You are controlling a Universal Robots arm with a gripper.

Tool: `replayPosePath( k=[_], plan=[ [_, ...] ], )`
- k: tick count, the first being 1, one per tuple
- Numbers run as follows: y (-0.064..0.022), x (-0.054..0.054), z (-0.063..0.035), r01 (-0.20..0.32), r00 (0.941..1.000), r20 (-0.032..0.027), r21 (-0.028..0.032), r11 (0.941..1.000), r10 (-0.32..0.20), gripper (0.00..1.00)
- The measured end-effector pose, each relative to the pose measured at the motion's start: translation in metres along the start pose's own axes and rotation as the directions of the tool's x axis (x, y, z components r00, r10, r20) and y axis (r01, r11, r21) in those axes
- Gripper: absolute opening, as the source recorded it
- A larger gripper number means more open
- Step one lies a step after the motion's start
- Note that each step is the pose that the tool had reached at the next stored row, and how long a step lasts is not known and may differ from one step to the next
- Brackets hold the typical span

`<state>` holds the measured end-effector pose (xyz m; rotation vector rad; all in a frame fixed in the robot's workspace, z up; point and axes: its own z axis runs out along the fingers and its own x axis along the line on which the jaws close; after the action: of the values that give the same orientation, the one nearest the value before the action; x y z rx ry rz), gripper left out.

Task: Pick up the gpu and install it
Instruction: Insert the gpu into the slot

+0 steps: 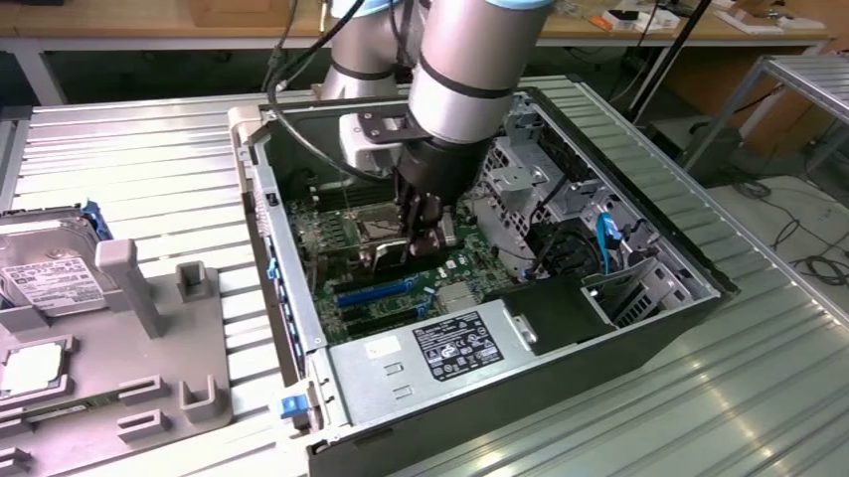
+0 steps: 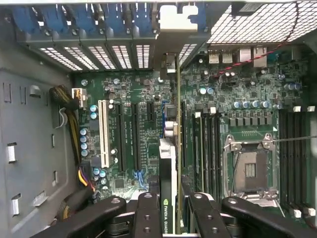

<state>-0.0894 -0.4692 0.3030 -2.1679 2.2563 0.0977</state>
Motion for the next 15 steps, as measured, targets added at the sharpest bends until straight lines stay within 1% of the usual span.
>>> replayPosePath(
  k=[1,2,4,5,7,8,9,10,11,12,14,15],
  plan=[
    [0.0074,0.002,0.0126,0.004,1.0,-0.0001,0.0011,1.0,-0.004,0.27],
    [0.0107,0.0,0.0155,0.005,1.0,-0.0001,0.0024,1.0,-0.005,0.27],
    [0.0117,-0.002,0.0159,0.005,1.0,0.0003,0.0023,1.0,-0.005,0.27],
    [0.0117,-0.002,0.0203,0.005,1.0,0.0004,0.0041,1.0,-0.005,0.27],
    [0.0104,-0.002,0.0203,0.015,0.9999,-0.0005,0.0037,0.9999,-0.015,0.27],
    [0.0091,-0.002,0.0206,0.028,0.9996,-0.0017,0.003,0.9996,-0.028,0.27],
    [0.0093,0.0,0.0216,0.03,0.9995,-0.0072,0.0056,0.9995,-0.03,0.27],
    [0.0126,0.0,0.024,0.029,0.9995,-0.0069,0.0169,0.9994,-0.029,0.27],
    [0.0169,-0.001,0.0251,0.031,0.9995,-0.0068,0.0403,0.9987,-0.03,0.27],
    [0.0188,-0.001,0.0266,0.029,0.9996,-0.007,0.0418,0.9987,-0.029,0.27],
    [0.0186,0.0,0.0349,0.027,0.9996,-0.0071,0.0419,0.9987,-0.027,0.27],
    [0.0183,0.0,0.0361,0.014,0.9999,-0.0077,0.0175,0.9997,-0.014,0.27]
  ],
)
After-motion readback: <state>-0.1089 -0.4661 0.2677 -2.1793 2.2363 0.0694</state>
